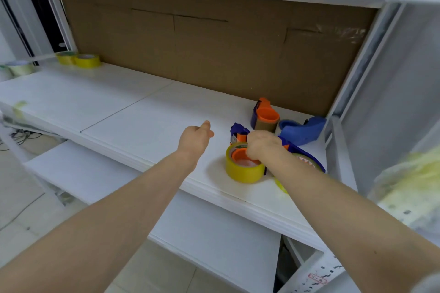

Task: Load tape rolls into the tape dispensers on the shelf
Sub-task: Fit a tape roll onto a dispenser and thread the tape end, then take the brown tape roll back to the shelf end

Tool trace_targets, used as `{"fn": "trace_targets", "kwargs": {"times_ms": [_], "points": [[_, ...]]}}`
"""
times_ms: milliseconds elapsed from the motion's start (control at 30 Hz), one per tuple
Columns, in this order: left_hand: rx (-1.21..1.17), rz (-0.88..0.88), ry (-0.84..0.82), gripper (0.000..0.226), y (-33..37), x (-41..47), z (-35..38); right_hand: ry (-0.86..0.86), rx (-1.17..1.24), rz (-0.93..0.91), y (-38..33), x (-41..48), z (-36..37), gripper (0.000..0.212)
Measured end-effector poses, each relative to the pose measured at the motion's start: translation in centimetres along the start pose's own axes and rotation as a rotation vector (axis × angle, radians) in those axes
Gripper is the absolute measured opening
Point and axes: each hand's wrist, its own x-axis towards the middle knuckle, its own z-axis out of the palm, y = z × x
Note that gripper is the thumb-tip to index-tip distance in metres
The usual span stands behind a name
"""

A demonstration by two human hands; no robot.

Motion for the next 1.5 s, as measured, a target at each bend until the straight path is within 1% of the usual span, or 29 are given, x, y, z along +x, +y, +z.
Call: {"fn": "trace_targets", "kwargs": {"times_ms": [67, 100, 167, 233, 333, 433, 467, 500, 567, 600, 633, 767, 833, 900, 933, 967, 1000, 1067, 1100, 1133, 1167, 1200, 1267, 1333, 1367, 1400, 1433, 1500], "points": [[0.015, 0.030, -0.010, 0.041, 0.5, 0.7, 0.3, 0.009, 0.079, -0.012, 0.5, 0.9, -1.4, 0.023], [0.022, 0.047, -0.012, 0.040, 0.8, 1.0, 0.3, 0.041, 0.145, -0.008, 0.9, 1.6, -2.2, 0.022], [0.032, 0.078, -0.016, 0.038, 1.4, 2.0, 0.3, 0.157, 0.230, 0.011, 1.5, 3.4, -3.2, 0.014], [0.037, 0.094, -0.022, 0.037, 1.7, 3.1, 0.2, 0.244, 0.258, 0.048, 2.0, 5.9, -3.3, 0.020], [0.050, 0.088, -0.024, 0.039, 1.6, 4.6, -0.2, 0.246, 0.313, 0.122, 2.5, 9.4, -2.5, 0.027], [0.039, 0.080, -0.023, 0.038, 1.1, 5.9, -0.8, 0.233, 0.319, 0.191, 2.9, 12.2, -1.1, 0.019], [0.030, 0.074, -0.021, 0.036, 0.9, 6.3, -1.0, 0.224, 0.311, 0.215, 2.9, 12.8, -0.8, 0.019], [0.018, 0.067, -0.016, 0.033, 0.7, 6.5, -1.2, 0.214, 0.313, 0.229, 2.9, 13.4, -0.4, 0.025], [-0.016, 0.058, -0.004, 0.025, 0.3, 6.9, -1.8, 0.216, 0.354, 0.241, 3.1, 14.6, 0.5, 0.045], [-0.033, 0.056, 0.001, 0.023, 0.1, 7.0, -2.1, 0.230, 0.387, 0.234, 3.2, 15.0, 0.9, 0.050], [-0.044, 0.054, 0.004, 0.022, 0.0, 7.0, -2.4, 0.252, 0.417, 0.222, 3.2, 15.4, 1.3, 0.051], [-0.047, 0.053, 0.013, 0.030, -0.9, 6.8, -3.6, 0.368, 0.568, 0.207, 2.9, 16.0, 2.3, 0.044], [-0.054, 0.054, 0.022, 0.029, -1.2, 6.6, -4.2, 0.354, 0.508, 0.206, 2.1, 15.3, 1.3, 0.033], [-0.090, 0.052, 0.030, 0.024, -1.0, 6.7, -4.8, 0.326, 0.519, 0.153, 0.8, 13.8, -0.7, 0.030], [-0.118, 0.047, 0.035, 0.021, -0.8, 6.6, -5.1, 0.321, 0.594, 0.123, 0.1, 12.9, -1.9, 0.031], [-0.144, 0.046, 0.046, 0.019, -0.6, 6.6, -5.3, 0.325, 0.743, 0.116, -0.8, 11.8, -3.3, 0.031], [-0.165, 0.048, 0.064, 0.017, -0.4, 6.4, -5.6, 0.320, 0.974, 0.136, -1.7, 10.7, -4.5, 0.030], [-0.224, 0.059, 0.105, 0.014, 0.0, 5.8, -6.1, 0.212, 1.521, 0.185, -3.5, 7.9, -6.2, 0.022], [-0.263, 0.062, 0.118, 0.015, 0.3, 5.5, -6.4, 0.113, 1.728, 0.185, -4.3, 6.5, -6.6, 0.013], [-0.298, 0.060, 0.123, 0.016, 0.5, 5.1, -6.7, 0.017, 1.880, 0.180, -5.1, 5.3, -6.7, 0.006], [-0.323, 0.059, 0.123, 0.018, 0.7, 4.7, -6.9, -0.071, 1.990, 0.173, -5.7, 4.2, -6.4, 0.012], [-0.336, 0.055, 0.122, 0.023, 0.9, 4.3, -7.1, -0.155, 2.064, 0.176, -6.3, 3.0, -6.1, 0.018], [-0.317, 0.051, 0.127, 0.041, 0.9, 3.5, -7.2, -0.274, 2.143, 0.187, -7.4, 1.0, -5.1, 0.022], [-0.258, 0.040, 0.126, 0.057, 0.5, 2.4, -7.1, -0.336, 2.166, 0.189, -8.4, -0.9, -4.0, 0.024], [-0.251, 0.026, 0.109, 0.057, 0.2, 1.8, -7.1, -0.358, 2.166, 0.195, -8.7, -1.8, -3.5, 0.024], [-0.251, 0.018, 0.088, 0.052, -0.2, 1.1, -7.0, -0.383, 2.168, 0.197, -8.9, -2.7, -2.9, 0.024], [-0.225, 0.027, 0.079, 0.041, -0.7, 0.5, -7.0, -0.407, 2.173, 0.197, -8.9, -3.4, -2.3, 0.023], [-0.091, 0.072, 0.109, 0.026, -1.7, -0.3, -7.1, -0.438, 2.160, 0.194, -8.8, -5.1, -1.5, 0.020]]}}
